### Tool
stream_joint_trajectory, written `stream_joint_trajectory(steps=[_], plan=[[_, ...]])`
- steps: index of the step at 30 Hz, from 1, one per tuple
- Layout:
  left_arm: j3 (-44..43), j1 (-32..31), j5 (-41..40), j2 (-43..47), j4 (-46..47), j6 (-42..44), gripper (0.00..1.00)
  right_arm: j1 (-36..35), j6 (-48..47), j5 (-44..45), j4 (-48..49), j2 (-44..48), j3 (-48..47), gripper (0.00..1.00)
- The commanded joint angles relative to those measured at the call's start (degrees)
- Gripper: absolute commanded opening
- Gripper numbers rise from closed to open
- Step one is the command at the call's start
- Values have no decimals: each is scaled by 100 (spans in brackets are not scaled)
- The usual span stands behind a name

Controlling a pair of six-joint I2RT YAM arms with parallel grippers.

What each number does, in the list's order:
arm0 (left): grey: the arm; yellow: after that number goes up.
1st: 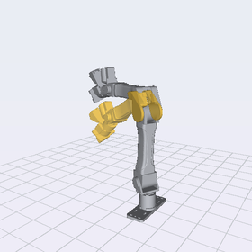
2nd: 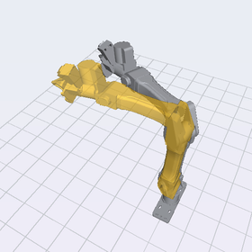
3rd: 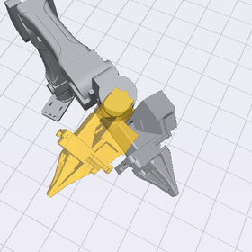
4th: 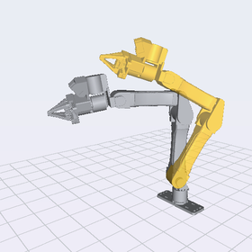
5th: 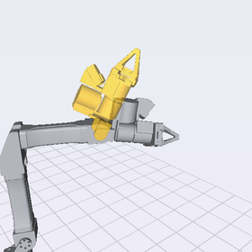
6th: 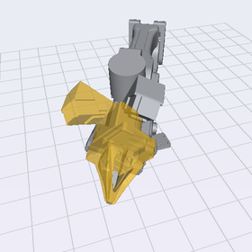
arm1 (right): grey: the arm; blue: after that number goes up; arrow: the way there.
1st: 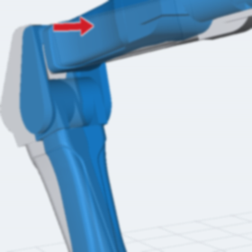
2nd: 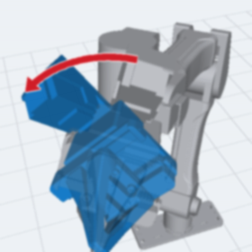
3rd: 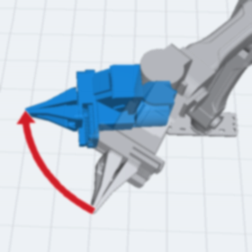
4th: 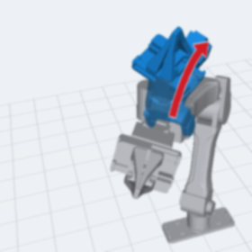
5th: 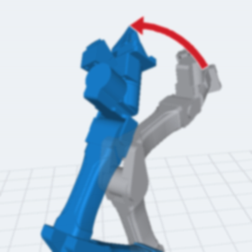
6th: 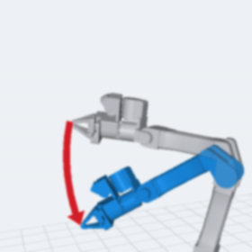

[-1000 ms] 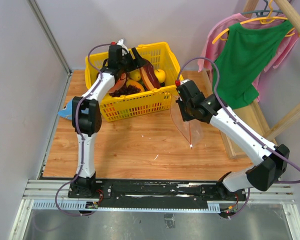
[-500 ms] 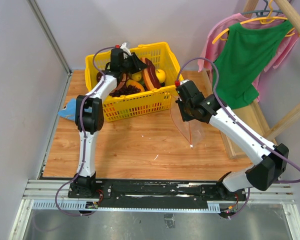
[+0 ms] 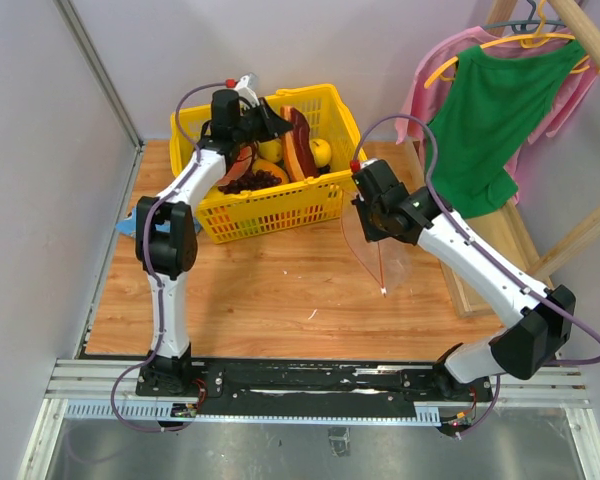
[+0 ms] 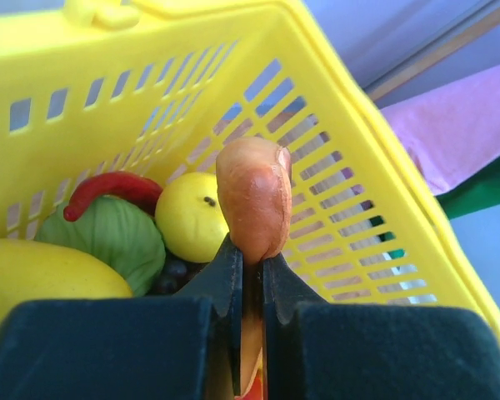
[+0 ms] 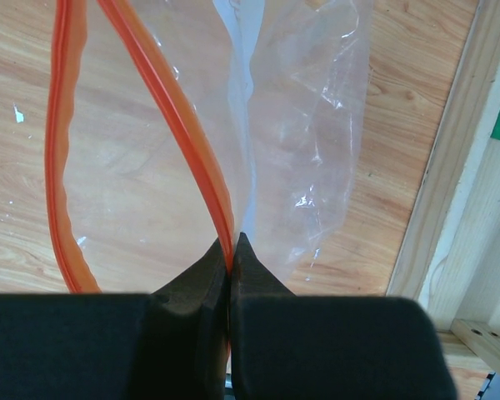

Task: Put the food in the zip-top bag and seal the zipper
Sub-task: Pick up the fake food from the bin.

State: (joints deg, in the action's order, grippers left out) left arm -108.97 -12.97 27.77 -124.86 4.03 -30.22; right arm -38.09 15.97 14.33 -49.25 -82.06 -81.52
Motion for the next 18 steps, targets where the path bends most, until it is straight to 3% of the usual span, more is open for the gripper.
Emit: stream_joint_trajectory(steps=[1,11,18], plan=[[108,-4,-39,771,-13,293,0,151,-85,-24,-9,-33,-235,1],[651,-117,-774,2078,-319,133,0,251,269,-102,-203,-205,-470,1],[1192,-559,-1633,2917,-488,20,0,249,616,90,-365,-293,-624,1]])
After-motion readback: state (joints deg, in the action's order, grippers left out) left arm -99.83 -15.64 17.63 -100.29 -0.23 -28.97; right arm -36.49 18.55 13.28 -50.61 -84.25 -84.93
